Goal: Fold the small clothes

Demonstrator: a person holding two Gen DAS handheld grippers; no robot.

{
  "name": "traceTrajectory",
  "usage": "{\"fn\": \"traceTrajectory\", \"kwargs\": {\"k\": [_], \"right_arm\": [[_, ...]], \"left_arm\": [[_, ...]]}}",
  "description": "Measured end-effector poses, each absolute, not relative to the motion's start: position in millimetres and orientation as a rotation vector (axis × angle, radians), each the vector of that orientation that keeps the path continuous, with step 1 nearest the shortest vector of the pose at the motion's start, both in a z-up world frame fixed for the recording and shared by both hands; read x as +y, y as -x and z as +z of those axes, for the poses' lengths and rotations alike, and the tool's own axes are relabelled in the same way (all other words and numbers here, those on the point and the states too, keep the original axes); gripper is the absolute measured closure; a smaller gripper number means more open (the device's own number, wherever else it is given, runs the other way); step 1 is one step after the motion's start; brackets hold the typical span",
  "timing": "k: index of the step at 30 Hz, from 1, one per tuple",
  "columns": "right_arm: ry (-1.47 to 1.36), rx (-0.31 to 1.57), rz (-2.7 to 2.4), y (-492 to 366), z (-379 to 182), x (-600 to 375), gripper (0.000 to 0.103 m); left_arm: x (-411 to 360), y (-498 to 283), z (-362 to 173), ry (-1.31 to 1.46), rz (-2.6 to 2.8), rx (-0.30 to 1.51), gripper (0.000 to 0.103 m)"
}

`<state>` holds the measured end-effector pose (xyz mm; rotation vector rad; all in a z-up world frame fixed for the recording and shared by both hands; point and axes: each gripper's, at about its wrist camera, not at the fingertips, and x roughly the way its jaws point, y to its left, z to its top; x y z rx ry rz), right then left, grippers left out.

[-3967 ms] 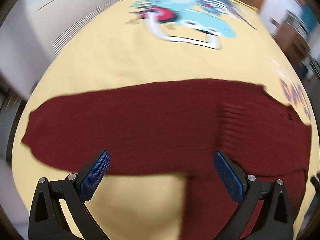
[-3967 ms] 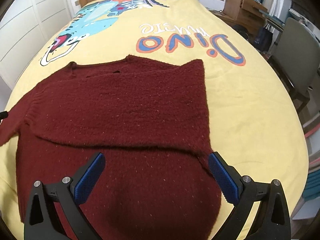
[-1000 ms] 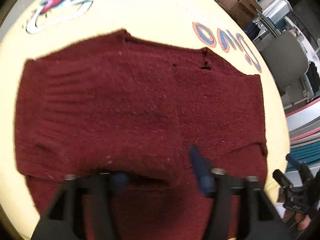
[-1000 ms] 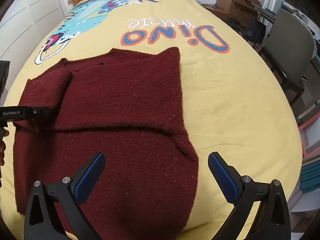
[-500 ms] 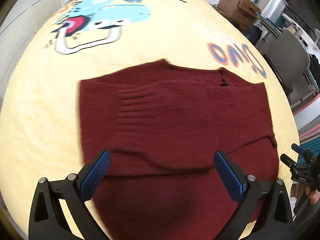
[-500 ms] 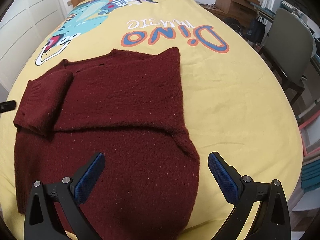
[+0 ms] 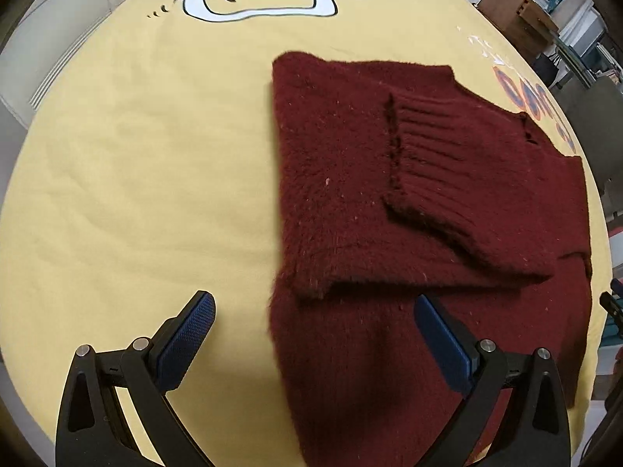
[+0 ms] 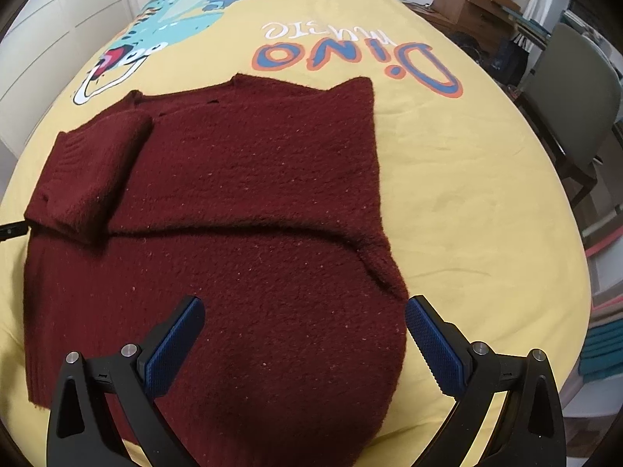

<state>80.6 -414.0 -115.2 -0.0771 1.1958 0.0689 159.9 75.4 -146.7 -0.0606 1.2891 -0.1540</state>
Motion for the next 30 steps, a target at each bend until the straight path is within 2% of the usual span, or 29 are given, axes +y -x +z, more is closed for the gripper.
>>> {"fn": "traceTrajectory", "kwargs": {"k": [1,2,3,5,7,12,17,25,30], "right_arm": [[0.079,1.198,0.066,-81,-116,-413,0.000],[0.083,1.200,0.066,-81,-116,-412,0.000],[0.087,1.202,0.067,-81,-117,-410,0.000],[0.098,1.210,0.071,-81,-119,-406,0.000],[0.111,1.216,0.077,-82,-121,-400,0.000],[0.149,1.217,0.107,-87,-123,-379,0.000],[0.174,1.180,0.189,-101,-109,-339,0.000],[0.304,1.095,0.346,-136,-84,-243,0.000],[0.388,1.109,0.440,-158,-94,-182,0.001]], "left_arm": [[73,-164,-152,0.054,-0.152,1.291,0.004],[70,-169,-157,0.053,-0.152,1.300,0.010],[67,-172,-162,0.062,-0.157,1.312,0.023],[64,-179,-174,0.080,-0.161,1.349,0.041],[60,-182,-180,0.056,-0.154,1.348,0.048],[56,-186,-179,0.052,-0.202,1.315,0.089],[72,-189,-184,0.135,-0.241,1.314,0.092],[82,-196,-194,0.161,-0.261,1.314,0.092],[77,-196,-193,0.158,-0.253,1.313,0.092]]}}
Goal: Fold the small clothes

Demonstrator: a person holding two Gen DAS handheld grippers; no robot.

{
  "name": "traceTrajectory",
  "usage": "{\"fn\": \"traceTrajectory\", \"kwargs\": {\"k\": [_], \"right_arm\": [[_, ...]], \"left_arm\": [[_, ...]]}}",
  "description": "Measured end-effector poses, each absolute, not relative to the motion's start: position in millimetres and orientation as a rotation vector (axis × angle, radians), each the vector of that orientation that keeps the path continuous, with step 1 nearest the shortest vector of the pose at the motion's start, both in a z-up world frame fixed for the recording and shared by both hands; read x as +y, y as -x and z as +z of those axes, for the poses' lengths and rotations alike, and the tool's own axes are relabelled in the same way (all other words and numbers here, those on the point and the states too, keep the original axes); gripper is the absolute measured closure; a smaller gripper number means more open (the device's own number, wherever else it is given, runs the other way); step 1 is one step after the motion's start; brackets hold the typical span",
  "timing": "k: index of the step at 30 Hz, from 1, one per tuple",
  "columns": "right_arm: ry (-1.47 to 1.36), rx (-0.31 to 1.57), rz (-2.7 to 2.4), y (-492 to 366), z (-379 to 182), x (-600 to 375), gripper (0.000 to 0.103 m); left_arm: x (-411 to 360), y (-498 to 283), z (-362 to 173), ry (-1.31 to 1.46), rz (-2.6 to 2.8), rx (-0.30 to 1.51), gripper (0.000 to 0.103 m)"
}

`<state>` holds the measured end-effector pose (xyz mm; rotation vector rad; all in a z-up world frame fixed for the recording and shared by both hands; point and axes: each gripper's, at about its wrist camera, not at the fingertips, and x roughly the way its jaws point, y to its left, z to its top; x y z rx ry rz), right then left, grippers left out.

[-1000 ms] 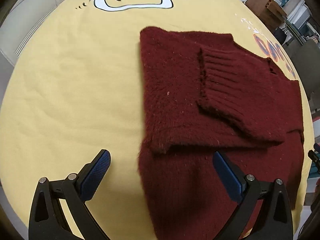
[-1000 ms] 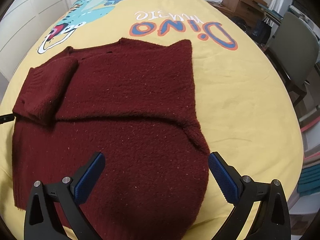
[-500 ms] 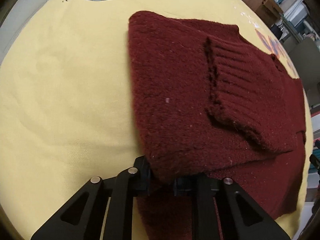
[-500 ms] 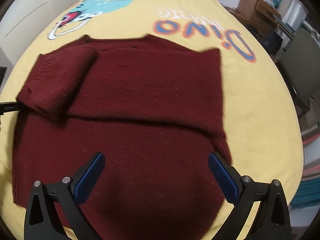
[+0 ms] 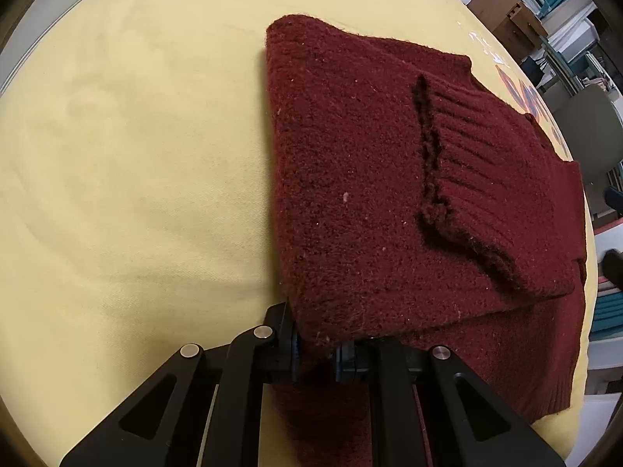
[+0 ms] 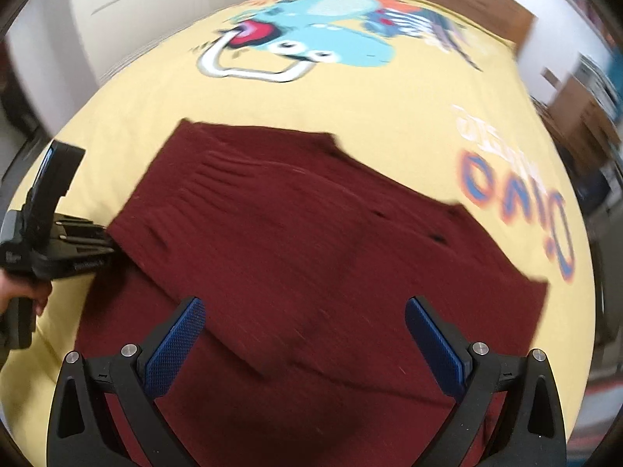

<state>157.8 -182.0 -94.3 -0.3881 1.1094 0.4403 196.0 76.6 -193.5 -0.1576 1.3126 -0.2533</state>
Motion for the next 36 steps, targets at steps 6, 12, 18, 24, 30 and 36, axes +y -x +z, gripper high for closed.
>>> {"fn": "traceTrajectory", "kwargs": {"k": [6,12,18,24,30,36], "right_arm": [[0.482,1.183,0.485,-172,-131,-127,0.001],[0.388,1.306,0.510,-180,-160,-110,0.006],[0.408,1.288,0.507,-185,-168,-98,0.030],[0.323,1.283,0.471,-199,-157,-121,0.086],[0.173,1.230,0.400,-212,-121,-197,0.087],[0.076,1.202,0.267,-220,-105,-282,0.087]], "left_arm": [[75,-194,-198,0.189,-0.254,1.311,0.092],[89,-189,-196,0.179,-0.258,1.317,0.092],[84,-193,-196,0.183,-0.259,1.324,0.092],[80,-196,-195,0.178,-0.257,1.328,0.092],[72,-195,-193,0.157,-0.239,1.320,0.092],[61,-190,-186,0.096,-0.214,1.305,0.093]]}}
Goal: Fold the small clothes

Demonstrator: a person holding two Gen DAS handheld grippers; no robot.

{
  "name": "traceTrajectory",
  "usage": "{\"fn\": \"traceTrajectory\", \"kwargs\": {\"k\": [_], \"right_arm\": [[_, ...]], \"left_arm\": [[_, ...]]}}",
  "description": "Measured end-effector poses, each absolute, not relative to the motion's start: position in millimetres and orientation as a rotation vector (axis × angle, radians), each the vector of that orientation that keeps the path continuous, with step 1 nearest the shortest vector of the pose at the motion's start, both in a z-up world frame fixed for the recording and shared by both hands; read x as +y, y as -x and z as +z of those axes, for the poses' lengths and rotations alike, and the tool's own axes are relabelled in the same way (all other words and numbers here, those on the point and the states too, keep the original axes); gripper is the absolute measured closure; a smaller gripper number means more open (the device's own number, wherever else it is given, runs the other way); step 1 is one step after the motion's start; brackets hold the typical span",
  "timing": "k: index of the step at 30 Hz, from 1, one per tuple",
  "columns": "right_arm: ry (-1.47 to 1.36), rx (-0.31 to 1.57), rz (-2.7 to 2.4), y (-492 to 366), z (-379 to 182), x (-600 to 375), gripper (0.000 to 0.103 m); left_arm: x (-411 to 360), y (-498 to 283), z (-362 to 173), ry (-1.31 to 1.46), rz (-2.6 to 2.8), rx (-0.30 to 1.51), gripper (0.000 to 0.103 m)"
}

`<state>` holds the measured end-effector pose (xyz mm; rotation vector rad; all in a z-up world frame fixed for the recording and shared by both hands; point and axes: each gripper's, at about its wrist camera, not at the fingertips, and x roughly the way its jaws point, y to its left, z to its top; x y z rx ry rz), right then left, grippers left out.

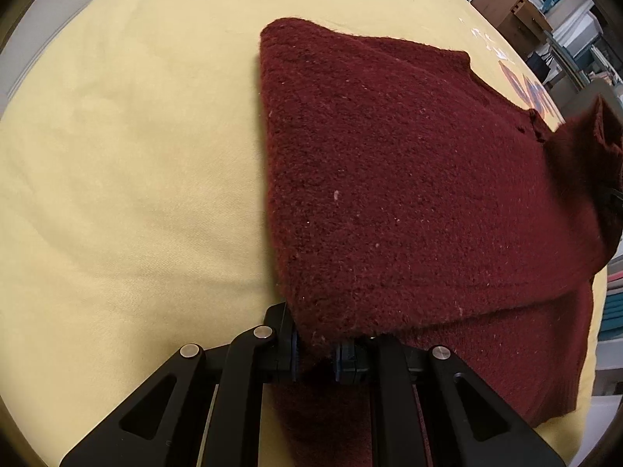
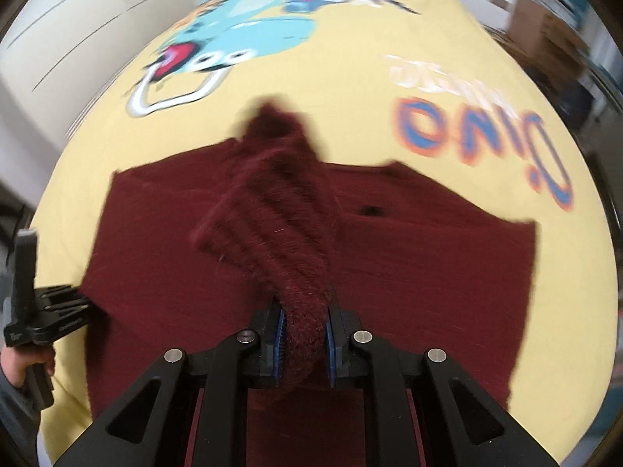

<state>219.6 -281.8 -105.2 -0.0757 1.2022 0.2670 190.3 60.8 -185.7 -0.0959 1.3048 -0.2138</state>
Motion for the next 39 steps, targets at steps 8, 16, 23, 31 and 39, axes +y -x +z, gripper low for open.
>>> {"fn": "traceTrajectory", "kwargs": {"k": [8,16,23,31,39], "right_arm": [[-0.026,1.317,0.153,-190,-152,-350,0.089],[-0.150,1.339,0.122,-172,-153,-396,0.061],[-0.111,1.300,0.082,-197,-127,-406,0.032],[-0.033,1.409,0.054,-228,-178,-381,0.034],[-0.001,1.381,0.147,-220,-165,-361,0.091]], "left_arm": [[53,-190,-187,0.083,-0.185,1.307,0.093],[52,-196,-190,0.080,-0.183,1.316,0.093],[48,-197,-190,0.056,-0.182,1.316,0.093],[33,-189,-187,0.047,-0.167,1.304,0.093],[30,-187,-184,0.045,-0.163,1.309,0.093]]}}
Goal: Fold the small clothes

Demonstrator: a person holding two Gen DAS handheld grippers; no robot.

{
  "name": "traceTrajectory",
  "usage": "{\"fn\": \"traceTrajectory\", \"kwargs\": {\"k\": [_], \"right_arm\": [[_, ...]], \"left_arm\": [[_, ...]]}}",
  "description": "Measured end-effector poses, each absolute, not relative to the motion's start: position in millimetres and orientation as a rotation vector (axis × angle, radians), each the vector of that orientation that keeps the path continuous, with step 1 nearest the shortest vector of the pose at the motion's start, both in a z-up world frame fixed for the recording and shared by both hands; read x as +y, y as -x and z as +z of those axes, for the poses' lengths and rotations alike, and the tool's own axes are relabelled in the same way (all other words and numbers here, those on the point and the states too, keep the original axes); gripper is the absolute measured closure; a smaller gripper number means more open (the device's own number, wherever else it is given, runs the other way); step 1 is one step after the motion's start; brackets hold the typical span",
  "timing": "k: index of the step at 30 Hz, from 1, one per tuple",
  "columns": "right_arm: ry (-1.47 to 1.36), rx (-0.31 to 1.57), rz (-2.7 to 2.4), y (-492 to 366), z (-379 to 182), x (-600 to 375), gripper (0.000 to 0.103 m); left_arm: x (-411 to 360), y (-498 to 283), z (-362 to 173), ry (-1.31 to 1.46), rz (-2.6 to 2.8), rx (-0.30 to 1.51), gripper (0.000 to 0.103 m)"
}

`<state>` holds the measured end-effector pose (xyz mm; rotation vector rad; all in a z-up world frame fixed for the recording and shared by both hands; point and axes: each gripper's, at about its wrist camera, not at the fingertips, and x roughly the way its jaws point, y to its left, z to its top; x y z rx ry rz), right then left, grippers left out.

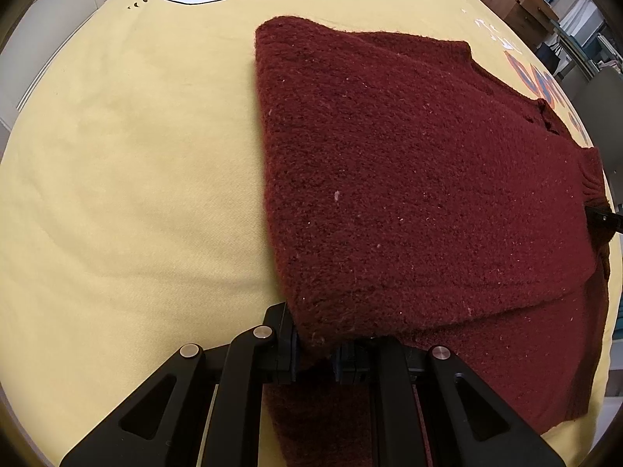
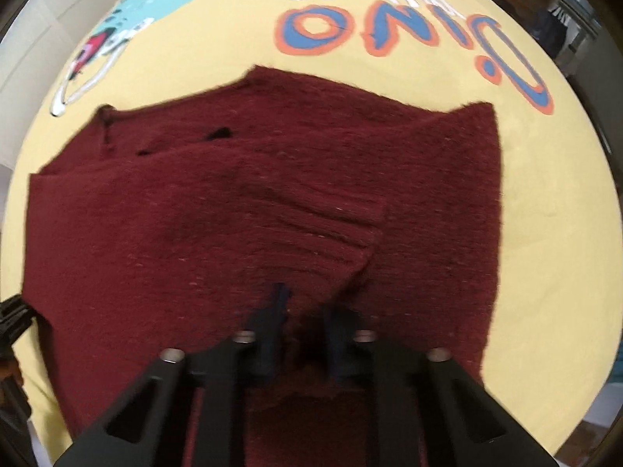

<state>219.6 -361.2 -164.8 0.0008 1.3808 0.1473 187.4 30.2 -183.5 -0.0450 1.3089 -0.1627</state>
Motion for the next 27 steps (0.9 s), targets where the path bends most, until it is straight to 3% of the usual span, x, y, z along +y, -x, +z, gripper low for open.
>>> {"fn": "traceTrajectory", "kwargs": {"k": [13,18,21,23,25,26,27], "right_arm": [[0.022,1.219,0.052,-213,-131,-390,0.093],[0.075,1.251,0.013,-217,-154,-391,0.093],[0.082,1.258,-0.004,-213,-165,-393,0.084],[0.116,1.236,-0.030,-209,-164,-391,0.060],[0.151,1.223,-0.052,-206,-163,-389,0.047],[0.154,1.217,-0.051,-205,-163,-390,0.044],[0.145,1.212,-0.045,-203,-161,-392,0.041]], "left_arm": [[19,-181,-176,0.010,-0.160,1.283,0.093],[12,-178,-182,-0.018,-0.140,1.278,0.092],[7,-175,-180,-0.049,-0.142,1.266,0.090],[6,-173,-178,-0.056,-0.141,1.262,0.088],[5,-172,-176,-0.060,-0.125,1.260,0.080],[4,-171,-173,-0.068,-0.118,1.255,0.067],[7,-170,-173,-0.073,-0.117,1.250,0.043]]}}
